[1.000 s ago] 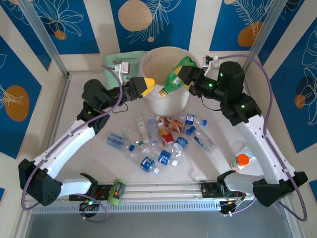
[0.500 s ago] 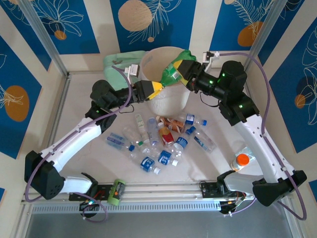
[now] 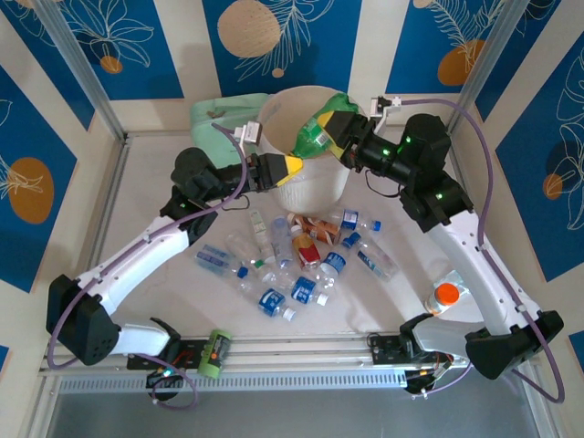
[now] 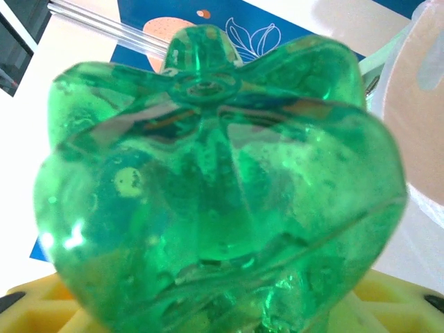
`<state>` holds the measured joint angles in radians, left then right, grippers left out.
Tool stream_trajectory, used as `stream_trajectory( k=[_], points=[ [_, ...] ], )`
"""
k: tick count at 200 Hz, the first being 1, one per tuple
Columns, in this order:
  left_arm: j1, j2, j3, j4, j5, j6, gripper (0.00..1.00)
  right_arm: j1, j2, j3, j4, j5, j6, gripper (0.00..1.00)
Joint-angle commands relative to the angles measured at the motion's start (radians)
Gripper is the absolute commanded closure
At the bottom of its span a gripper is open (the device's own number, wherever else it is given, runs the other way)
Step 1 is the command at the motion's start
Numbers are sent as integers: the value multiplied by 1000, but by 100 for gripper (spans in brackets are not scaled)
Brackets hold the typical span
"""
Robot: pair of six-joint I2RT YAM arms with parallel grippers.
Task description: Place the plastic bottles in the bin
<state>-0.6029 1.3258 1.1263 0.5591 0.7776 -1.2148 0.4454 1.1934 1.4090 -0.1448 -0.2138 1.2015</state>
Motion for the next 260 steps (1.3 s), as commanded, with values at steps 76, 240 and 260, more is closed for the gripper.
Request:
stream_trajectory(
  k=[76, 240, 260],
  points=[
    [80, -44, 228, -571, -231, 427, 88, -272, -68, 129, -627, 104, -214, 0],
    [133, 483, 831, -1098, -381, 712, 100, -433, -329, -298, -836, 100, -295, 3],
    [134, 502, 841, -1110, -390, 719, 100, -438, -325, -302, -837, 102, -298, 3]
  ],
)
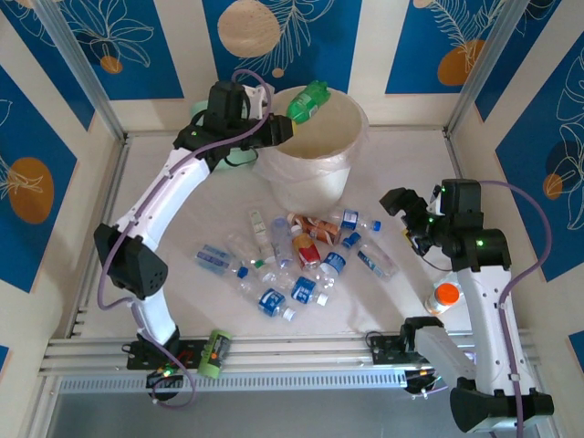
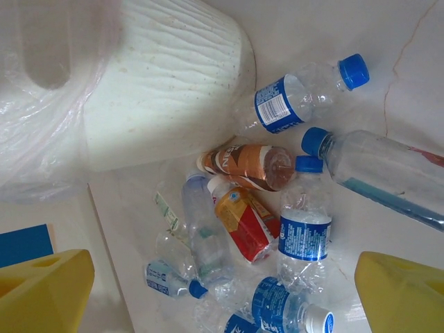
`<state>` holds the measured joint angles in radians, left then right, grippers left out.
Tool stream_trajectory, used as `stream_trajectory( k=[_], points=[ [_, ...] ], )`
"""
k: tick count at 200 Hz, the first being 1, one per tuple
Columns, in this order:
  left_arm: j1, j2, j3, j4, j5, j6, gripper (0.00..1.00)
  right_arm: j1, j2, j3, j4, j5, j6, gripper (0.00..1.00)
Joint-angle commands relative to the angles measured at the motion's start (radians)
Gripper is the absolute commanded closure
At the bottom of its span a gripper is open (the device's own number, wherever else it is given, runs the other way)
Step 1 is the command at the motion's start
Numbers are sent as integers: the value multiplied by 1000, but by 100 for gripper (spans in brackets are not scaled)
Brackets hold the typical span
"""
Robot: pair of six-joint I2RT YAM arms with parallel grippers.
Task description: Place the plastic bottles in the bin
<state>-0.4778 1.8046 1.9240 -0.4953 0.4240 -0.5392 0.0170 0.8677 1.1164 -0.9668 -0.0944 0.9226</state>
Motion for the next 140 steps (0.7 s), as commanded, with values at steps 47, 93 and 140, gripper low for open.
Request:
stream_trajectory(
  k=[47, 93, 140],
  points=[
    [7, 29, 56, -48, -22, 25, 57, -20, 5, -29, -16, -18, -28, 3],
    [4, -19, 56, -32, -34, 17, 38, -23, 24, -44, -8, -16, -39, 3],
    [-10, -153, -32, 13, -59, 9, 22, -22, 58, -69, -1, -6, -59, 3]
  ],
)
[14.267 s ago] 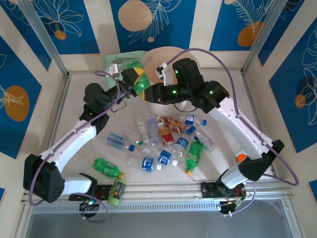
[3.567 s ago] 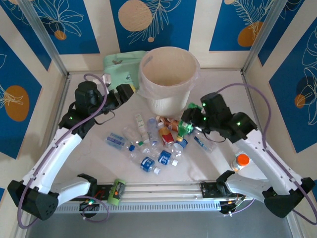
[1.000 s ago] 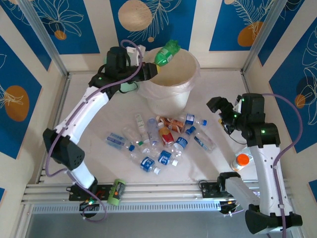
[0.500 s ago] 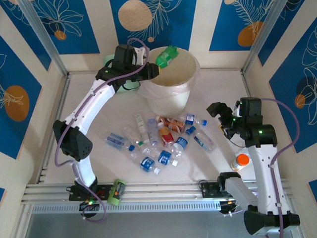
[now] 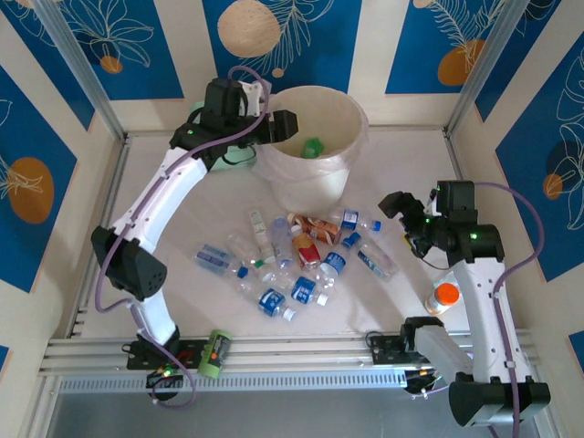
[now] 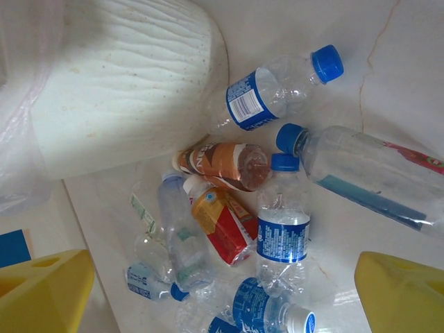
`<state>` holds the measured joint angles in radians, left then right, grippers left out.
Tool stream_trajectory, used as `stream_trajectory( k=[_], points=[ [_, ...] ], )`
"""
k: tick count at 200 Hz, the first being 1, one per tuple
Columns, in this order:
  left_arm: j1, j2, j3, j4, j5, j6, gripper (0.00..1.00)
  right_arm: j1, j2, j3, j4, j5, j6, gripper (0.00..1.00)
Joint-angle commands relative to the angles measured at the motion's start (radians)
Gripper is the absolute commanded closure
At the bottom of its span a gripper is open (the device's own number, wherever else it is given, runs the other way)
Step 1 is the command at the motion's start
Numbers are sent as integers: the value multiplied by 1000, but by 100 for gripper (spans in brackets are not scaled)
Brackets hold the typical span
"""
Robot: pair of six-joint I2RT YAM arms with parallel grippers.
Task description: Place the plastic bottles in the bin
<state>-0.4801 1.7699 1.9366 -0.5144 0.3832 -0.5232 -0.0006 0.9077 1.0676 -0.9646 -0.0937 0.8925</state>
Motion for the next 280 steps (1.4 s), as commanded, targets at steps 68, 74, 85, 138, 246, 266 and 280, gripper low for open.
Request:
stream_trajectory(
  k=[68, 74, 85, 138, 246, 266, 280],
  points=[
    [-3, -501, -531, 149, -104, -81, 6, -4, 87, -91, 12, 33, -59, 3],
    [-3, -526, -566, 152, -107, -94, 6, -5, 95, -95, 13, 37, -59, 3],
    [-3, -565, -625, 163, -107, -116, 6, -4, 112, -99, 15, 41, -59, 3],
    [-3, -650, -801, 204, -91, -205, 16, 5, 212, -126, 38, 91, -73, 4],
    [-18, -659, -980, 273, -45, -308, 22, 188, 377, -72, 11, 255, -66, 3],
    [-18, -677, -1012, 285, -51, -325, 22, 189, 414, -61, 4, 258, -79, 3],
    [-18, -682, -1018, 290, -50, -331, 22, 194, 445, -57, 6, 256, -78, 3]
  ],
)
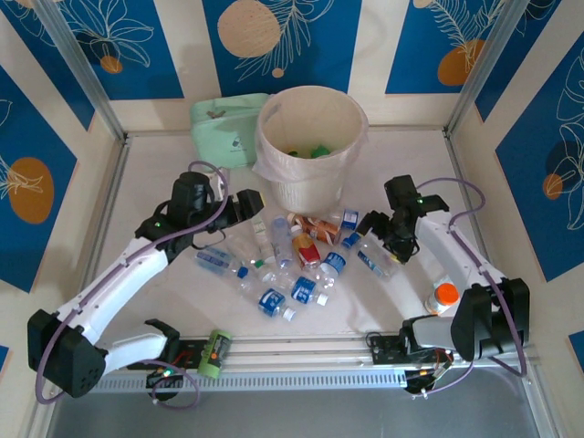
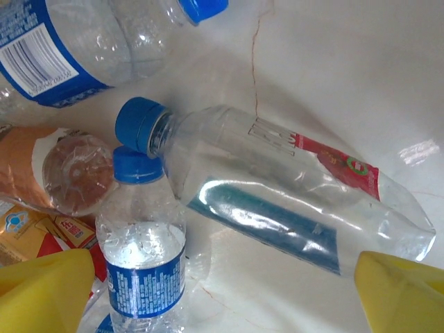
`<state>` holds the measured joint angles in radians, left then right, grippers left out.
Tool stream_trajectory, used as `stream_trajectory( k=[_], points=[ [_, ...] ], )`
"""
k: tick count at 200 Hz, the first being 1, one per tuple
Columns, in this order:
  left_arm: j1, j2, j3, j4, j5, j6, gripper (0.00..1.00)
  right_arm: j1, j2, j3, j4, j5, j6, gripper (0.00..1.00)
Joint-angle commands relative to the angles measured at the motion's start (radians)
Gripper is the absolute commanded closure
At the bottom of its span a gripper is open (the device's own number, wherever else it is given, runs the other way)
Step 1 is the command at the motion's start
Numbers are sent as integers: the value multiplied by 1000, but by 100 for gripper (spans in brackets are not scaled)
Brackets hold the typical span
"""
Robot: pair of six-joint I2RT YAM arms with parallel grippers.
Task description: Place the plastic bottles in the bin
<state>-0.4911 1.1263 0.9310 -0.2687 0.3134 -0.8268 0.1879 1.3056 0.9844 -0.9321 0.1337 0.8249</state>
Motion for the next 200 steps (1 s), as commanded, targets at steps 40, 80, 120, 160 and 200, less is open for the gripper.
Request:
stream_trajectory(
  k=[40, 80, 120, 160, 200],
  points=[
    [-7, -30, -3, 54, 27, -35, 22, 58, 137, 55, -41, 104, 0, 2],
    [-7, -25, 9, 54, 32, -34, 22, 99, 181, 61, -55, 132, 9, 2],
    [-7, -11, 17, 67, 40, -41, 22, 115, 167, 11, -60, 121, 37, 2],
    [-7, -2, 24, 80, 49, -51, 24, 151, 136, -15, -71, 35, 82, 4],
    [-7, -4, 23, 83, 52, -57, 24, 143, 100, 56, -116, 90, 69, 2]
  ],
)
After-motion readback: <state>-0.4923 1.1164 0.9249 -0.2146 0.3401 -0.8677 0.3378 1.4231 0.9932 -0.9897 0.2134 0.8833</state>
